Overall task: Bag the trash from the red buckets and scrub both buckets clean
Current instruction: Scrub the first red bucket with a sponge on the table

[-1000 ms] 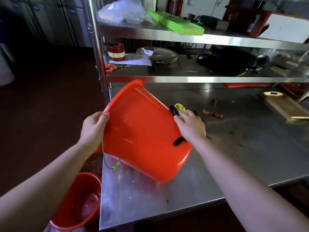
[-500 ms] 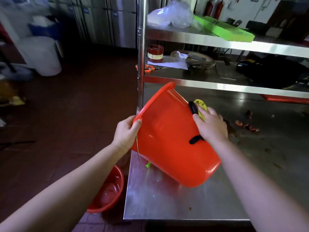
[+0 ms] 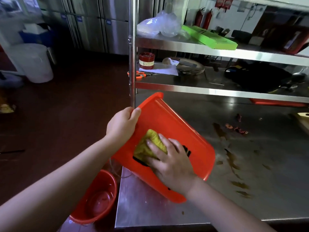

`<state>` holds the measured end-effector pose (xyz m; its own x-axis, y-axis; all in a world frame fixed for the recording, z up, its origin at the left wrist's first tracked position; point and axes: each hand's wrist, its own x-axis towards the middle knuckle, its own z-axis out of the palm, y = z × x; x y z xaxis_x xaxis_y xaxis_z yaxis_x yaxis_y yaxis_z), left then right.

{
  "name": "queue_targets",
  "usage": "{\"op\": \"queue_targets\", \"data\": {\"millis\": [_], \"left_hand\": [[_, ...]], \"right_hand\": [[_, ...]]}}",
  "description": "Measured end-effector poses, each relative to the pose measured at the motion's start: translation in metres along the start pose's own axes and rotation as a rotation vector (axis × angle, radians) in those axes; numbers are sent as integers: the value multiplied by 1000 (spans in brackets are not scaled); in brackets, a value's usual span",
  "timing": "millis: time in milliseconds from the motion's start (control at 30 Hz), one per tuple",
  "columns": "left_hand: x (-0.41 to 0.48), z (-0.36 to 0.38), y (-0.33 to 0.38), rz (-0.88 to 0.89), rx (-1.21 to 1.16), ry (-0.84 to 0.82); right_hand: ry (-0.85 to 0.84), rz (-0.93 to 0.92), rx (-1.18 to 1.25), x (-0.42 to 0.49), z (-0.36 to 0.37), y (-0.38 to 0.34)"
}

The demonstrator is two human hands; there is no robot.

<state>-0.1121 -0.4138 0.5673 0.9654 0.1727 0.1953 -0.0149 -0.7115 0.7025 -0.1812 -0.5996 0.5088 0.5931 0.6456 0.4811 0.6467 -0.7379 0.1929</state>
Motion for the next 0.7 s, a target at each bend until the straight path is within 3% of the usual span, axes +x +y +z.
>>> {"op": "queue_targets", "data": {"millis": [100,200,300,333,467,600,700], "left_hand": [[-2,-1,3,41,-74,18],[-2,-3,8,79,-122,25],[-10,6,9,101,-95,12],[-14,11,7,93,-114,-2],[-18,25,-4,43,-233,-58],[-16,27,-1,35,-295,-57],[-20,26,-2,40,-290,-35]], "right_hand": [[-32,67,-27,12,-6,26],[-50,446,-11,32,-18,63],[-138,877,281,38,-18,92],[-152,920,268,35,-16,92],[-77,610,-53,16,-10,48],[16,165,-52,4,2,8],[-20,82,-37,13,3,22]]}}
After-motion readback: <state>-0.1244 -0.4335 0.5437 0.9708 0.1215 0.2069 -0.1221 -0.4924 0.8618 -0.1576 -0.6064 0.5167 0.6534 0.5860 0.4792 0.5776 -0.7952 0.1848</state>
